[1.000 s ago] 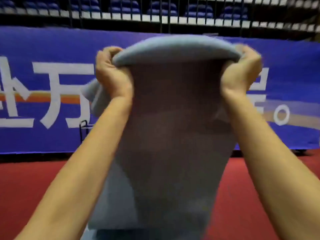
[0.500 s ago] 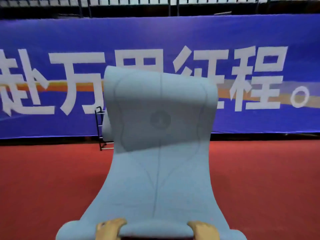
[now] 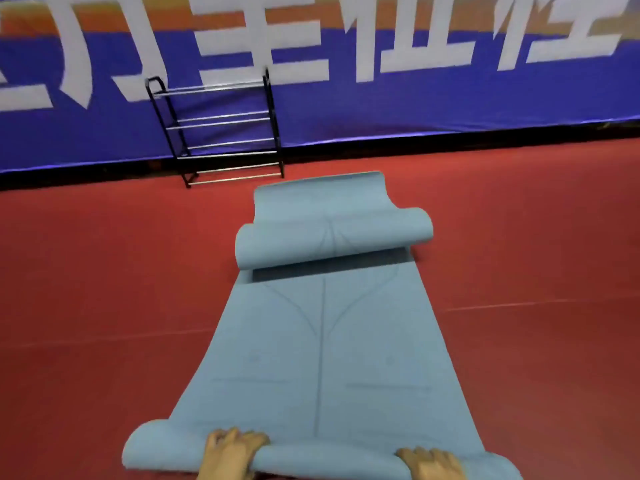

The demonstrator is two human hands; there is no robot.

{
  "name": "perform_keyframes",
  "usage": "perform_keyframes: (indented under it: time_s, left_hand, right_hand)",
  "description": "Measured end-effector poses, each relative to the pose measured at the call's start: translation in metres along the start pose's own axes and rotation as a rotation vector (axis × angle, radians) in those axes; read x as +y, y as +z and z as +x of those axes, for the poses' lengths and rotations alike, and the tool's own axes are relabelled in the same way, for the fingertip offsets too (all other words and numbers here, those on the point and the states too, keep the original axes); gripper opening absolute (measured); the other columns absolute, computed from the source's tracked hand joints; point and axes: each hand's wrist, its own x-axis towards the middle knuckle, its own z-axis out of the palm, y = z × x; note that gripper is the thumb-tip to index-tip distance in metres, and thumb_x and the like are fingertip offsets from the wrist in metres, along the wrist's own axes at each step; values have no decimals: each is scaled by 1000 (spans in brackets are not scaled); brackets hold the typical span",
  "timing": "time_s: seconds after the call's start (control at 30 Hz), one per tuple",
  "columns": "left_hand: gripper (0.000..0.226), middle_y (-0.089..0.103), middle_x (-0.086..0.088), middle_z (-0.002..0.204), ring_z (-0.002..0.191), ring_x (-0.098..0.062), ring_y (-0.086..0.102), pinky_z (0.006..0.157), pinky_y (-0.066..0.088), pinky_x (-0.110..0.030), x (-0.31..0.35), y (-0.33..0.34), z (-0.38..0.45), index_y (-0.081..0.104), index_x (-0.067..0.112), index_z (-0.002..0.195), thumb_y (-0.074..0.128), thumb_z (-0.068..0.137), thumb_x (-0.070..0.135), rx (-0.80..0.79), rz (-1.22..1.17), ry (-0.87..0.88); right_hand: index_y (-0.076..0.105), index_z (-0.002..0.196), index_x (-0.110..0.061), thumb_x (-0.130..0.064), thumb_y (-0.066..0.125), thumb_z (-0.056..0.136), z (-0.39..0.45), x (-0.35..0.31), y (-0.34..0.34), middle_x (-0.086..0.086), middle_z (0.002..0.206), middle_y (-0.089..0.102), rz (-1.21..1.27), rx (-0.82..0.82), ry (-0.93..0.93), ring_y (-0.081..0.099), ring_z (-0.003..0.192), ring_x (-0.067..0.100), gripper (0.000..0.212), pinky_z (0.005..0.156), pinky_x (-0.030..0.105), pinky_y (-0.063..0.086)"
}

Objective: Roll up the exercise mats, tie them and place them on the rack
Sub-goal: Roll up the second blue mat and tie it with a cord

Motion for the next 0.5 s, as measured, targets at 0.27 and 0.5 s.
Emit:
perform_keyframes:
  time_s: [0.27,0.5]
  left_hand:
    - [97,62,23,70,79,-3,41,72,28,-25,-4,40,-12,44,39,99,86,12,36,-99,16,-26]
    - [90,63,21,84,82,0,50,82,33,-24,-5,53,-23,48,38,108,86,27,38,-179,-10,0]
  right_hand:
    - [74,78,-31,-19,76,13,12,-1,-20,-9,63,59,-129,-44,74,59,52,19,66,65,27,28]
    - [74,87,-26,-17,71,22,9,0,-8,-6,71,61,-155,-8,39,60,57,21,66,69,30,30]
